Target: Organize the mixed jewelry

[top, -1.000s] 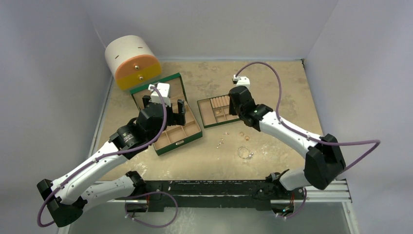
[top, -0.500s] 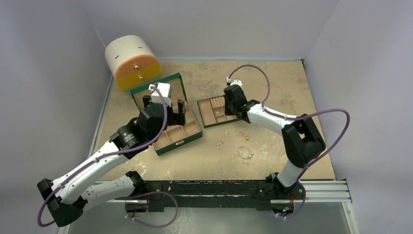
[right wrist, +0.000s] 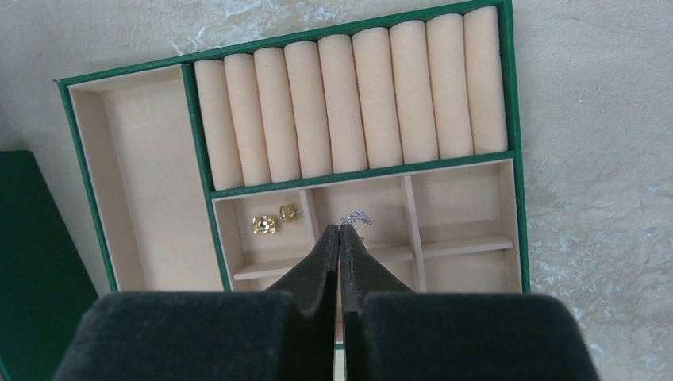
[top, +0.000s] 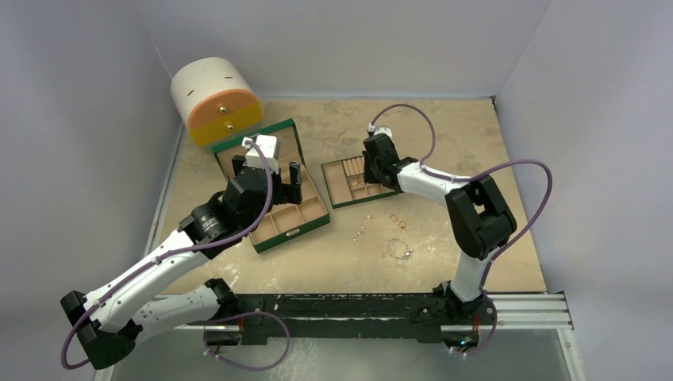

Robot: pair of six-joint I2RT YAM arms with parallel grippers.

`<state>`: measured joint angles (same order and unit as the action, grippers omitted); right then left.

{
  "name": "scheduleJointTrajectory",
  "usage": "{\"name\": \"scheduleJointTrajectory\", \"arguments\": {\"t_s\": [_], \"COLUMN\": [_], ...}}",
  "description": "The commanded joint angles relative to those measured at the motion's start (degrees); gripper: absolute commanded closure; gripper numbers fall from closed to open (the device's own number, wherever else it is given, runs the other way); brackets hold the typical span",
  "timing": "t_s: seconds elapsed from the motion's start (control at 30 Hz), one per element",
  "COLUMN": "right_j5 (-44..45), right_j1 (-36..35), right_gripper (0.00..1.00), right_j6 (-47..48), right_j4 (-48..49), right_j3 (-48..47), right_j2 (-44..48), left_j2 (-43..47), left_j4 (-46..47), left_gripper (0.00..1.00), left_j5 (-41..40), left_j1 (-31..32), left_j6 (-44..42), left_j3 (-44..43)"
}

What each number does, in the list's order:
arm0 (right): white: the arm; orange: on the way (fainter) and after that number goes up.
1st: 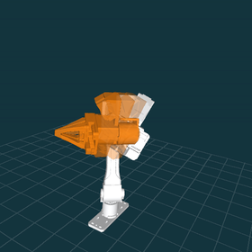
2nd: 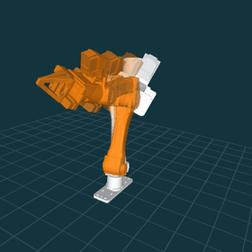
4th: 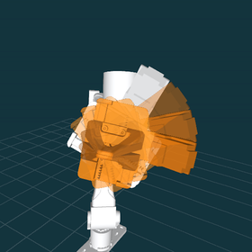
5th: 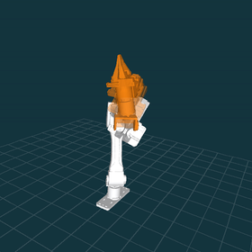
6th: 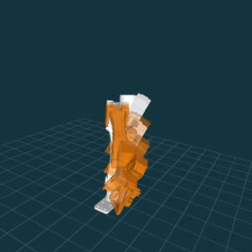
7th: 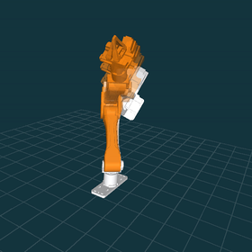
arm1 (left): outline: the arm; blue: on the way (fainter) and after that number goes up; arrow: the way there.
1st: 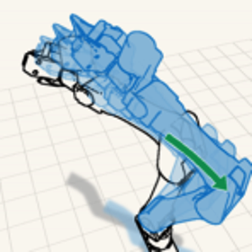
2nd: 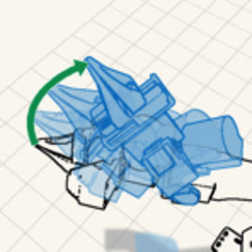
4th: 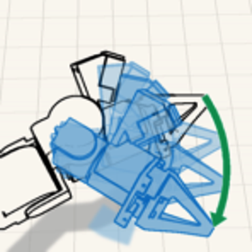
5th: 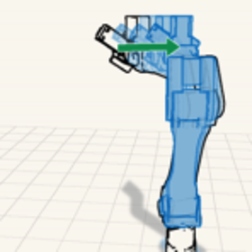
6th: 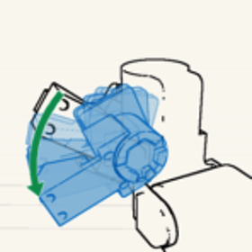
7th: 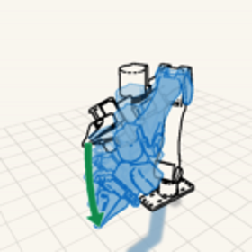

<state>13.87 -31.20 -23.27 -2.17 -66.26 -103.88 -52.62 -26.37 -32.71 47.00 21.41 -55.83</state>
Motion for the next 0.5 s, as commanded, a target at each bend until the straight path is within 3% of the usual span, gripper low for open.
{"name": "scheduleJointTrajectory", "arguments": {"t_s": [0.0,0.23,0.37,0.47], "right_j5": [-0.66,-0.58,-0.66,-0.94], "right_j1": [0.17,0.18,0.20,0.20], "right_gripper": [1.00,0.99,0.85,0.80], "right_j6": [-1.09,-1.72,-2.29,-2.55], "right_j4": [1.90,1.74,1.85,1.64], "right_j3": [-2.47,-2.10,-0.92,-0.01], "right_j2": [-1.11,-2.56,-0.84,1.11], "left_j2": [0.24,0.33,0.41,0.41], "left_j4": [0.79,0.79,0.79,0.79], "left_gripper": [0.02,0.02,0.02,0.02], "left_j5": [-1.04,-1.04,-1.04,-1.02], "left_j1": [-0.12,-0.14,-0.14,-0.09], "left_j6": [-0.97,-1.03,-1.06,-1.04], "left_j3": [-2.41,-2.40,-2.44,-2.40]}}
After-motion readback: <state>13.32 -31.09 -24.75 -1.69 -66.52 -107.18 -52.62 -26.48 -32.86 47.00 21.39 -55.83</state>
